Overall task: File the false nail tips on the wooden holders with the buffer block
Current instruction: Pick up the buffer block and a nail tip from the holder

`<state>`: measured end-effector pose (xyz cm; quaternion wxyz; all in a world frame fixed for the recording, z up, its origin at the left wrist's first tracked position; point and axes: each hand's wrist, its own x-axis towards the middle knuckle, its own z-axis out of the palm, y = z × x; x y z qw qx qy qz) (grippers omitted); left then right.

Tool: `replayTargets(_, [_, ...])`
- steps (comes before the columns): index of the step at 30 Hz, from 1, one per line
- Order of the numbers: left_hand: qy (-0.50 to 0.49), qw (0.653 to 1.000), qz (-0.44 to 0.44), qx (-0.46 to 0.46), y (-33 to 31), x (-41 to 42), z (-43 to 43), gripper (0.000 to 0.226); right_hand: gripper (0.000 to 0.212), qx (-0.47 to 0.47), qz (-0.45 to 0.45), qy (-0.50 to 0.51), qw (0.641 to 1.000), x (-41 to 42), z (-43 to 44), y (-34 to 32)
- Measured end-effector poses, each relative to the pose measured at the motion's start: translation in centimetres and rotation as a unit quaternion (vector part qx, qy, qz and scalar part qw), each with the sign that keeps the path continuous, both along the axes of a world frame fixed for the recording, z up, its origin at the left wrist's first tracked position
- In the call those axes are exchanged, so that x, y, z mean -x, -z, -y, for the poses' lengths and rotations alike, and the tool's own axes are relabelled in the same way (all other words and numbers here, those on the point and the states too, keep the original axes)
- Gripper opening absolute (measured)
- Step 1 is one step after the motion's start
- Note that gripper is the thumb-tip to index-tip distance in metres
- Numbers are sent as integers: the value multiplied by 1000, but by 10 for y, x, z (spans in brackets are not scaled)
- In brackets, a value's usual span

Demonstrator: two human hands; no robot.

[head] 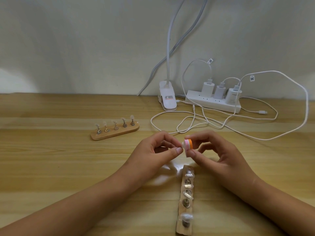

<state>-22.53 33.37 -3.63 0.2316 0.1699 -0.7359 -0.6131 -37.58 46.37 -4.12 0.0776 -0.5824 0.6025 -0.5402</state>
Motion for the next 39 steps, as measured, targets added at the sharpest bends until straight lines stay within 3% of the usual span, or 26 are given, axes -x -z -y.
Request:
replayTargets(7, [6, 1000, -7, 3, 1, 0, 0, 5, 24, -16, -5, 11, 1000, 0, -1, 0])
replayTargets(11, [13, 1000, -7, 5, 2, 1, 0, 7, 24, 5, -54, -1, 999, -1, 0, 0])
replayTargets(28, [13, 1000, -10, 1, 3, 0, 2, 6, 26, 0, 35, -30, 999, 0, 1, 0])
replayTargets(39, [15, 1000, -11, -3, 2, 1, 0, 9, 24, 8, -46, -3, 999, -1, 0, -1])
